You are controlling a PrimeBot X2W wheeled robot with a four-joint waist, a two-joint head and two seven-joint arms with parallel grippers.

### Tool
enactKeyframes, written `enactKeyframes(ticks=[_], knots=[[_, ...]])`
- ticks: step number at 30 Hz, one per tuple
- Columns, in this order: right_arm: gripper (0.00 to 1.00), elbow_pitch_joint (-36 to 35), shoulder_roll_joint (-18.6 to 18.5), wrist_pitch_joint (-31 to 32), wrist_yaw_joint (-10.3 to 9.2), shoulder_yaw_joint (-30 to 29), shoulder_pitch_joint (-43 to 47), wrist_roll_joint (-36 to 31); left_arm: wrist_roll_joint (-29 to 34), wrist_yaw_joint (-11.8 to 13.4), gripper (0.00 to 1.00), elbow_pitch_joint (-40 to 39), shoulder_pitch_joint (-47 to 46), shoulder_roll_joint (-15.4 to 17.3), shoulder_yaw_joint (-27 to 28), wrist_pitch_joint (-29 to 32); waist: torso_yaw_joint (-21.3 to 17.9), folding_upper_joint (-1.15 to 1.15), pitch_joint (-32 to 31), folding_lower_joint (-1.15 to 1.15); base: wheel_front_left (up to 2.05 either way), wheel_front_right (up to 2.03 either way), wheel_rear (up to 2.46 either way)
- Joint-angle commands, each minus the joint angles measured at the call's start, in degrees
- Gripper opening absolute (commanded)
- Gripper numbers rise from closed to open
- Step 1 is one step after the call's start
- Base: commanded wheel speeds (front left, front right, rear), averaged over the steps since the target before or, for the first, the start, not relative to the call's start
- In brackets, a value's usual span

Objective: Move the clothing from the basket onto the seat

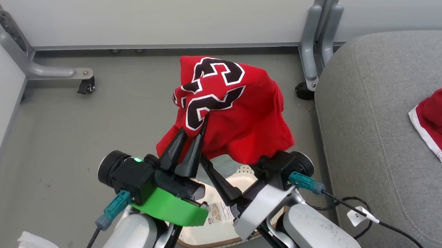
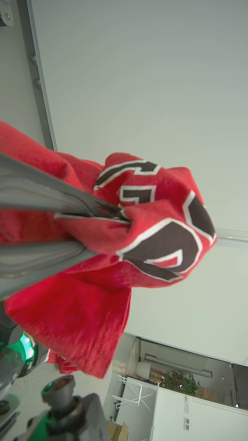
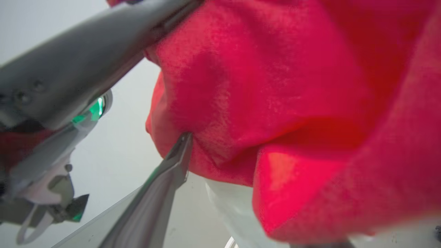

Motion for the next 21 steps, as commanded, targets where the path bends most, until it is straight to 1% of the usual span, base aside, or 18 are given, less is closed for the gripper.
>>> enactKeyframes(ticks=[1, 2, 3, 17, 21], knots=[[0.73, -0.2, 0.0, -0.6, -0.02, 0.4, -1.0, 0.3, -0.6, 0.0, 0.00, 0.2, -0.7, 0.1, -0.1, -0.4, 0.0, 0.00, 0.0, 0.00, 0.00, 0.00, 0.00], [0.46, -0.3, 0.0, -0.8, -0.02, 0.6, -1.1, 0.4, -0.6, 0.0, 0.00, 0.3, -0.7, 0.1, -0.1, -0.4, 0.0, 0.00, 0.0, 0.00, 0.00, 0.00, 0.00], [0.00, -0.3, 0.0, -0.9, -0.02, 0.8, -1.2, 0.6, -0.6, 0.1, 0.00, 0.4, -0.6, 0.2, -0.1, -0.4, 0.0, 0.00, 0.1, 0.00, 0.00, 0.00, 0.00], [0.00, -0.2, -0.9, -1.4, -0.02, 2.3, -2.3, 1.7, -1.0, 0.7, 0.00, 1.1, -0.3, 0.6, -0.3, -0.5, 0.0, 0.00, 0.0, 0.00, 0.00, 0.00, 0.00], [0.00, -0.1, -1.0, -1.5, -0.02, 2.3, -2.4, 1.9, -1.2, 0.7, 0.00, 1.8, -0.1, 0.9, -0.7, 0.8, 0.1, 0.00, -0.1, 0.00, 0.00, 0.00, 0.00]])
